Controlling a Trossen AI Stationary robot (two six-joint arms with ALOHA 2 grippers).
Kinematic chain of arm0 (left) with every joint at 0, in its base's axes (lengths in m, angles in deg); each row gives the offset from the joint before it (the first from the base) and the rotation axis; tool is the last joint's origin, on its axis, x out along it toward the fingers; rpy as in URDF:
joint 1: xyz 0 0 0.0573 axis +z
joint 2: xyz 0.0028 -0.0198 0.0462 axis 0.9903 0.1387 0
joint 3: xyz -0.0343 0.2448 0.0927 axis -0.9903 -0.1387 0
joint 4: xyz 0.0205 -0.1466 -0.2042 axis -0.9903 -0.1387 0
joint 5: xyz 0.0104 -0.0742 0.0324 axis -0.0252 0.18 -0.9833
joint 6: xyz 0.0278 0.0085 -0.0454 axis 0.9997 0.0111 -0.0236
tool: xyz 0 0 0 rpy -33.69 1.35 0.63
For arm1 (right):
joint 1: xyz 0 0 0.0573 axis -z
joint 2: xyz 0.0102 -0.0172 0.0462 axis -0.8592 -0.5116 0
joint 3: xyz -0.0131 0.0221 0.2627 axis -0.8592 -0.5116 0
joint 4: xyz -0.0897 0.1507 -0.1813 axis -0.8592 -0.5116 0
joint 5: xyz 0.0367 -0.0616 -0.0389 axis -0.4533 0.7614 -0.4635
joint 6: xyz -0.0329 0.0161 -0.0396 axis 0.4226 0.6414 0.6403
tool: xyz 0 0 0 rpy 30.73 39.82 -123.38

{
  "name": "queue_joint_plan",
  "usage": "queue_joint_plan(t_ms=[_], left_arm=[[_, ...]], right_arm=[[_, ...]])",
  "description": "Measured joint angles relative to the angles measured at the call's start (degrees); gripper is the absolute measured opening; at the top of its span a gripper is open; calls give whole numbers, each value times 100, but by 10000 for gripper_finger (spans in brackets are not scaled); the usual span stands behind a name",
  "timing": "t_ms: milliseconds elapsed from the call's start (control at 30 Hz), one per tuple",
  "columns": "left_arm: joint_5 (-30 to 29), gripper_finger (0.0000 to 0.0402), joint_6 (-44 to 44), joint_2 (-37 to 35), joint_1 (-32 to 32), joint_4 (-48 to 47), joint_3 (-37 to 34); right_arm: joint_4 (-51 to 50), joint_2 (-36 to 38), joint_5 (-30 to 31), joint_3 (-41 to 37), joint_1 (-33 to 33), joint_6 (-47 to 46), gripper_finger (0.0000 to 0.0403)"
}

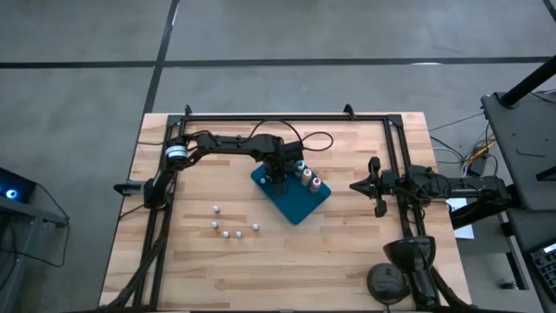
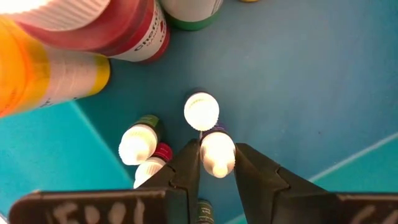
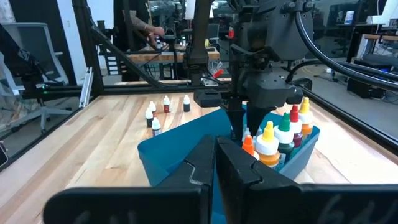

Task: Pick & Place food coloring
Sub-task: Put the blue food coloring bottle into the blue bin

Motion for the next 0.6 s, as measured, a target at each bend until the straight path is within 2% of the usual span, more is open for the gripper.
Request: queue_joint_plan(t_ms=[600], left_arm=[[8,77,37,-1,0,-2,0]], right_arm=[[0,-2,-1,0,0,9,9]])
